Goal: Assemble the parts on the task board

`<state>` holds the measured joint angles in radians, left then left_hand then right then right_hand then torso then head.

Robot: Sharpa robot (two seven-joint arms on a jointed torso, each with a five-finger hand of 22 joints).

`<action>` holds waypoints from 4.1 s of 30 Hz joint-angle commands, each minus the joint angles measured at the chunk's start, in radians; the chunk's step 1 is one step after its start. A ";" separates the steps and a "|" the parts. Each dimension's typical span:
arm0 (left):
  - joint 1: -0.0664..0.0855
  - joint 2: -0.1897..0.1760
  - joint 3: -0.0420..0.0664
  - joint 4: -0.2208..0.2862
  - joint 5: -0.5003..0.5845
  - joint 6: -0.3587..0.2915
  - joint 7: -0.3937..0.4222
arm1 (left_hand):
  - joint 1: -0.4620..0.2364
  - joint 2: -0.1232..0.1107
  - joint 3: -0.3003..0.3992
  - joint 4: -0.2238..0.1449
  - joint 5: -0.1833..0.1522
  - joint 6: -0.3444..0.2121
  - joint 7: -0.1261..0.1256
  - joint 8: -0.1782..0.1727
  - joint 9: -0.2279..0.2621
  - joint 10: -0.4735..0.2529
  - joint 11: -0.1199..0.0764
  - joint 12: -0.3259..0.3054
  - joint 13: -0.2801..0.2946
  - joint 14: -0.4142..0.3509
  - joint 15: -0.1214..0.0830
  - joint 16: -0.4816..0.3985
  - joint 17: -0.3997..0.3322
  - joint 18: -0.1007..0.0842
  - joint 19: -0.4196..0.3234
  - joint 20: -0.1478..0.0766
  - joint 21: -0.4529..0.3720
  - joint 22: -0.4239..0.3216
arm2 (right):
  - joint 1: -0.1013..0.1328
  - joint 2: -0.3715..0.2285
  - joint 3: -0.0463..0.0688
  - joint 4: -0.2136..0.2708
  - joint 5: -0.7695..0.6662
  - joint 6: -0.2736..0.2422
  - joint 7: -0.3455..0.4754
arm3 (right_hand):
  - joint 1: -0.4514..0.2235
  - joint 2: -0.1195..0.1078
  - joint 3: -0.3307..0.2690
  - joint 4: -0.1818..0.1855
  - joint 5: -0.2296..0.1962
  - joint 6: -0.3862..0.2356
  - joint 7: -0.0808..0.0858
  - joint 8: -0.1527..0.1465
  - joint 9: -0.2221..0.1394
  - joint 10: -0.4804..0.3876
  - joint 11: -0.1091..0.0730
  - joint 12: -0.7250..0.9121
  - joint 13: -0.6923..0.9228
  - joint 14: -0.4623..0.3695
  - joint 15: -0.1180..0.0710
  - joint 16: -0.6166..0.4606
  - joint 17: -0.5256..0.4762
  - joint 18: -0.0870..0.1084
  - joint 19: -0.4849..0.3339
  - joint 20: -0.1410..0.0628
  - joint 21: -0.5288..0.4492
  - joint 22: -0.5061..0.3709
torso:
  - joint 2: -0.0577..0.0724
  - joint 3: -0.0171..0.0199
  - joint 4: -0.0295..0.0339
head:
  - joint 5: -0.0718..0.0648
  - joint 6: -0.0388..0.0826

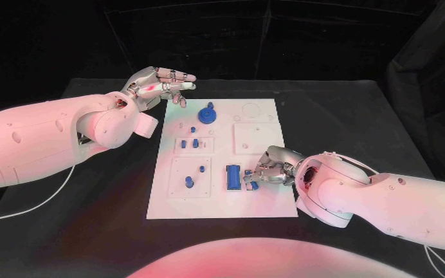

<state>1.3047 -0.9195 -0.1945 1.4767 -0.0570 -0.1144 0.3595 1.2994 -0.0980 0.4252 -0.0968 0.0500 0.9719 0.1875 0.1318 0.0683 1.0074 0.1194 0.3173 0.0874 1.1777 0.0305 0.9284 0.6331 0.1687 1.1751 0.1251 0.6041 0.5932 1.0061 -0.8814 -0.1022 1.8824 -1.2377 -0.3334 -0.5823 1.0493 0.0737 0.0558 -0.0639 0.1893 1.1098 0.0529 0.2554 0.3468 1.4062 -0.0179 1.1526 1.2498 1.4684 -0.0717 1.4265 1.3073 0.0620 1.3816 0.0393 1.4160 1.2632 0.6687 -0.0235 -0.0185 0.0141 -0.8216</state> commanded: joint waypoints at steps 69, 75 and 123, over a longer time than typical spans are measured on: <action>0.002 0.003 0.000 -0.011 0.003 0.007 -0.021 | 0.009 0.017 -0.003 -0.005 0.000 -0.005 0.005 0.005 -0.001 -0.011 0.001 0.006 -0.002 -0.008 0.000 0.000 -0.004 0.014 -0.003 0.002 -0.007 -0.003 | 0.000 -0.068 0.000 0.047 -0.019 0.069 0.075 | 0.077 0.011 -0.251 0.143 -0.063 0.007 -0.006 0.049 0.052 0.025 -0.007 0.009 0.025 0.067 -0.013 0.008 0.087 0.001 0.014 -0.009 0.005 0.021 | 0.000 0.0005 -0.0002 | -0.004 0.004; 0.002 0.004 0.000 -0.012 0.003 0.008 -0.022 | 0.009 0.017 -0.003 -0.005 0.000 -0.005 0.005 0.005 -0.001 -0.011 0.001 0.006 -0.002 -0.008 0.000 0.000 -0.004 0.014 -0.003 0.002 -0.007 -0.003 | 0.000 -0.069 0.000 0.047 -0.017 0.051 0.085 | 0.076 0.018 -0.253 0.146 -0.062 0.008 -0.006 0.049 0.053 0.026 -0.007 0.009 0.025 0.067 -0.013 0.009 0.088 0.001 0.014 -0.009 0.006 0.022 | 0.000 0.0008 0.0010 | -0.003 0.005; 0.002 -0.001 0.000 -0.004 0.003 0.010 -0.023 | 0.009 0.017 -0.003 -0.005 0.000 -0.005 0.005 0.005 -0.001 -0.011 0.001 0.006 -0.002 -0.008 0.000 0.000 -0.004 0.014 -0.003 0.002 -0.007 -0.003 | 0.000 -0.039 0.000 -0.007 -0.024 0.083 0.067 | 0.118 0.054 -0.277 0.136 -0.065 0.007 -0.008 0.055 0.059 0.028 -0.009 0.012 0.031 0.068 -0.014 0.010 0.090 0.001 0.016 -0.010 0.006 0.026 | 0.000 0.0005 0.0002 | 0.000 0.000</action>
<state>1.3047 -0.9200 -0.1952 1.4703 -0.0571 -0.1115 0.3319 1.3091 -0.0883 0.4252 -0.0968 0.0500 0.9684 0.1909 0.1318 0.0683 1.0023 0.1216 0.3173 0.0864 1.1777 0.0305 0.9284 0.6307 0.1687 1.1751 0.1251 0.6005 0.5914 1.0056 -0.9237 -0.1023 1.8807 -1.2482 -0.2201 -0.5042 1.1662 0.1163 -0.2200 0.0700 0.1254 1.1230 0.0454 0.3046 0.4046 1.4327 -0.0302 1.1642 1.2797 1.4650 -0.0824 1.4371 1.3073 0.0619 1.3959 0.0250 1.4231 1.2888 0.6695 -0.0234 -0.0182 0.0163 -0.8214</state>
